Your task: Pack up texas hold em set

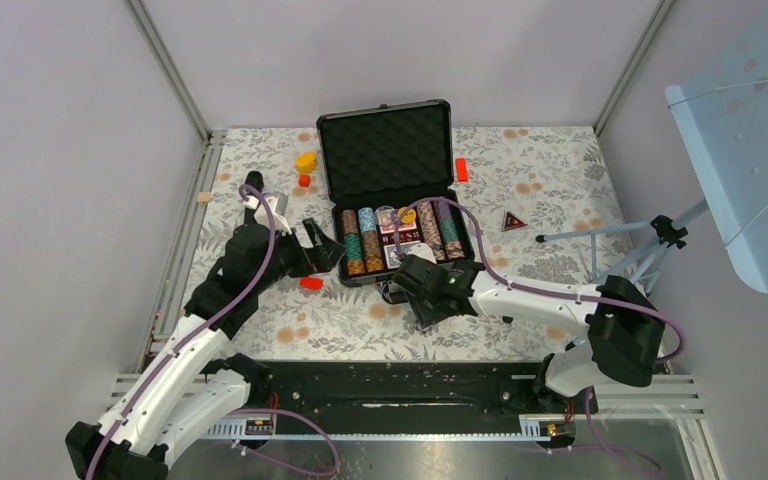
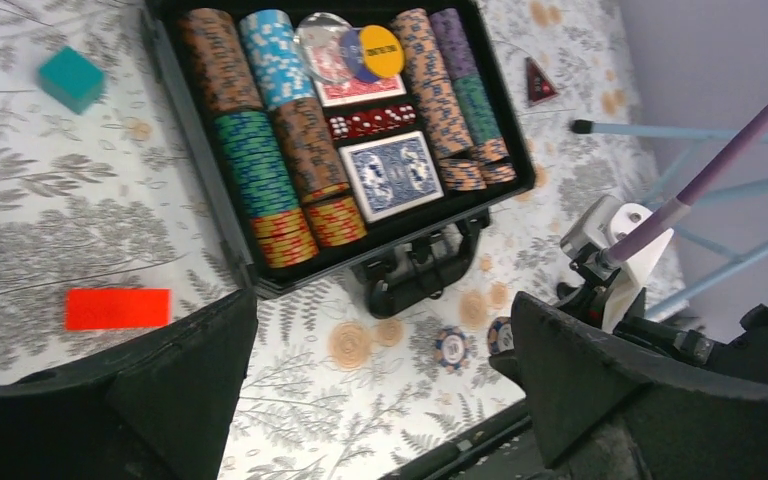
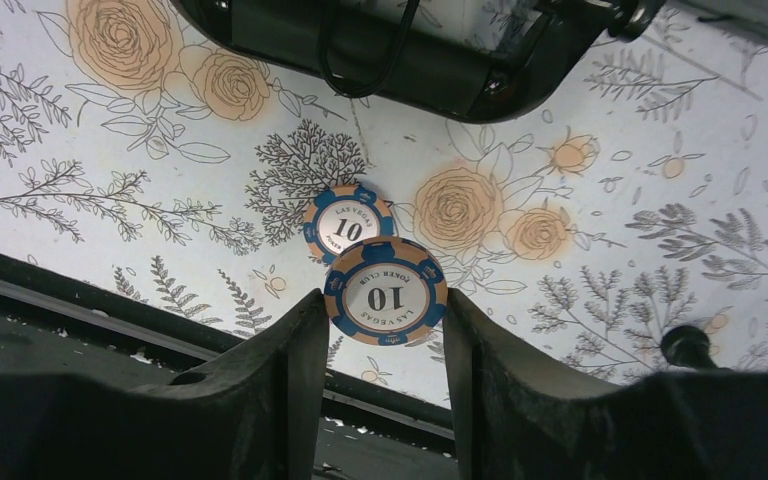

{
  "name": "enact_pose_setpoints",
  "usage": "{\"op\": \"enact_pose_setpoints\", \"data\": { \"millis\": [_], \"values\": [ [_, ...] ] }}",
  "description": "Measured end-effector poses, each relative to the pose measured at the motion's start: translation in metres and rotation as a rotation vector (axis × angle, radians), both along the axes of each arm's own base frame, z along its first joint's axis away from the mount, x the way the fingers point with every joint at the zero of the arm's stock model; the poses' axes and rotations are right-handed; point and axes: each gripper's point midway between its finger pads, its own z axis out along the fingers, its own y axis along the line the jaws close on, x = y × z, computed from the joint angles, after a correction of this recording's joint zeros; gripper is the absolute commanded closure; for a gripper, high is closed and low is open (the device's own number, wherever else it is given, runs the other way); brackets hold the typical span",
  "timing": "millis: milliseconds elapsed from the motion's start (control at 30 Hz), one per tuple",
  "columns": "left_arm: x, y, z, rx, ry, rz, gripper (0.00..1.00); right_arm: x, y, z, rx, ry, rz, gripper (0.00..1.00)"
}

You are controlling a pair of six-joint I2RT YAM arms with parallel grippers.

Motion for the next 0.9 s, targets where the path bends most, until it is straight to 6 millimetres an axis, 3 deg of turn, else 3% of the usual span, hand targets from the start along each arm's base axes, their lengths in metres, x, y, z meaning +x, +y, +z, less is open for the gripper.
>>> {"op": "enact_pose_setpoints", "data": {
  "millis": [300, 667, 900],
  "values": [
    [-0.001, -0.028, -0.009, -0.214, 0.078, -0.040, 0.09, 0.005, -0.004, 0.025, -0.001, -0.050, 0.080, 1.00],
    [-0.004, -0.068, -0.039, -0.528, 0.277, -0.102, 0.17, 0.003, 0.006, 0.079, 0.076, -0.097, 0.248, 1.00],
    [-0.016, -0.102, -0.023, -0.635, 0.310, -0.214, 0.18, 0.003, 0.011, 0.107, 0.099, -0.123, 0.342, 1.00]
  ]
}}
